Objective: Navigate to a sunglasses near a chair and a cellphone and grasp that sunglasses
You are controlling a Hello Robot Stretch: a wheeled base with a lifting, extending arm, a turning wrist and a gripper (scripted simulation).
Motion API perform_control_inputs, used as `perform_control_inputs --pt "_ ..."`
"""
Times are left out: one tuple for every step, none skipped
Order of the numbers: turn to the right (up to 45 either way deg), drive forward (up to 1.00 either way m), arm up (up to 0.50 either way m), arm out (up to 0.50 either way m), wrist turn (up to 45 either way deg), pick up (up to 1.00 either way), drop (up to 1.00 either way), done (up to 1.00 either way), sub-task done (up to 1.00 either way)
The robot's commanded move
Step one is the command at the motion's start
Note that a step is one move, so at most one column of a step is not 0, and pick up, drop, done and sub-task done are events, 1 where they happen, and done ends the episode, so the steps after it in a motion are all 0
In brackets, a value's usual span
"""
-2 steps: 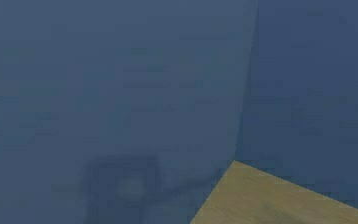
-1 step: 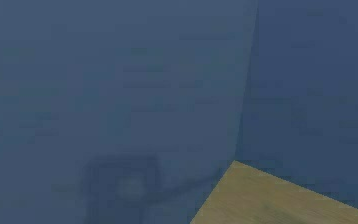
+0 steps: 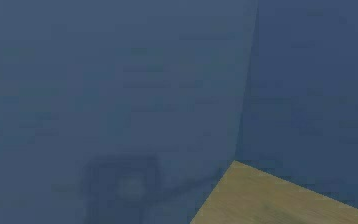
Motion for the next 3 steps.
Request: perform_control_inputs --pt "0.0 0.00 0.00 0.00 45.0 0.00 0.00 0.00 0.00" --pt "0.0 0.00 0.00 0.00 30.0 0.00 0.00 0.00 0.00" --pt "0.0 0.00 -0.30 0.00 0.0 0.00 0.00 0.00 0.00"
